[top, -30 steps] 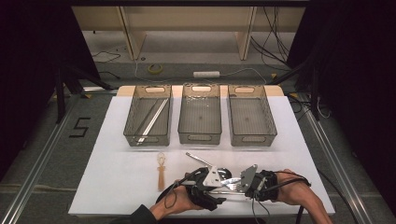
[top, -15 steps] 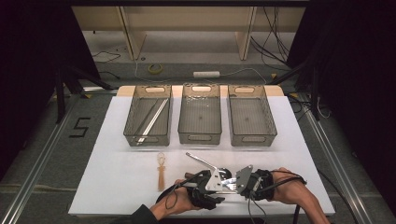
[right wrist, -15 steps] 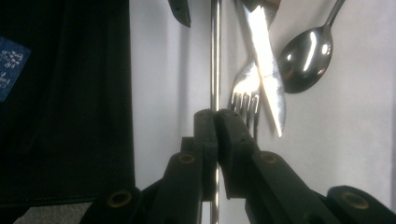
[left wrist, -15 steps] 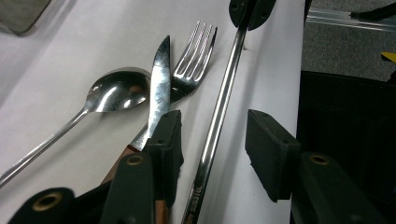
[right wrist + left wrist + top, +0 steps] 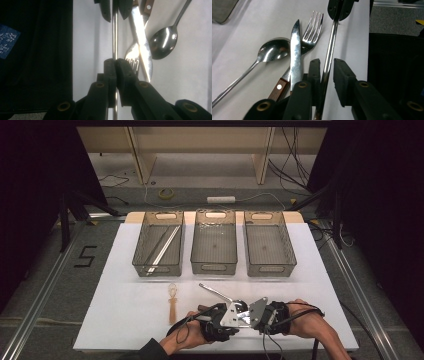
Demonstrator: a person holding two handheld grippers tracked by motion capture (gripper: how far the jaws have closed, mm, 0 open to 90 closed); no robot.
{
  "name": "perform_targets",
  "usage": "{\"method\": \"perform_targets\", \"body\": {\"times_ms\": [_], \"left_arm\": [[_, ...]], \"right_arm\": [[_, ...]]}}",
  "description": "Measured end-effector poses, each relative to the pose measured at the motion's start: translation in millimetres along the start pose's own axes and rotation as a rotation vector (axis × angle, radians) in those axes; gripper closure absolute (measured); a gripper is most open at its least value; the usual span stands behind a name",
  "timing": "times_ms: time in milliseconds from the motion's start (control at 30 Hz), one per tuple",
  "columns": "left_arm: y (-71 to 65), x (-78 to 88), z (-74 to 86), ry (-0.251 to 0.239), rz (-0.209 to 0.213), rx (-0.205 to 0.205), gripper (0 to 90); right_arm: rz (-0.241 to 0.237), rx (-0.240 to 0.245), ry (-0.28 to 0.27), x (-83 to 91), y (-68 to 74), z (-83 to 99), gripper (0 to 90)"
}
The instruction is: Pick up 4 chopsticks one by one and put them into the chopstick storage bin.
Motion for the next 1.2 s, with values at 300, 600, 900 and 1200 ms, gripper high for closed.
{"method": "perform_targets", "body": {"times_ms": [300,600,900,1200], "left_arm": [[-5.3,5.7,-0.9,0.021,0.051,-0.075,83.7],[3.1,16.3,4.7,0.037,0.028,-0.053,84.4],[26.2,35.8,18.1,0.026,-0.057,0.038,84.4],[52.8,59.1,35.3,0.013,-0.143,0.14,84.4]], "right_arm": [[-0.02,0.045,-0.024,2.0,3.8,-2.4,86.4],[-0.018,-0.068,-0.133,12.4,-5.3,-3.6,60.2],[0.059,-0.246,-0.309,24.6,-24.0,-7.2,42.1],[0.137,-0.403,-0.493,29.6,-35.9,-11.5,35.0]]}}
Point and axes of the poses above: each handheld gripper's, and its own axes: x roughly backward along the jaws, z roughly out of its underside, y roughly to its left, the point moved 5 cm from there along -x, roughly forward along the jaws, and after that the axes turned 8 degrees about -x, right-handed, at the moved point
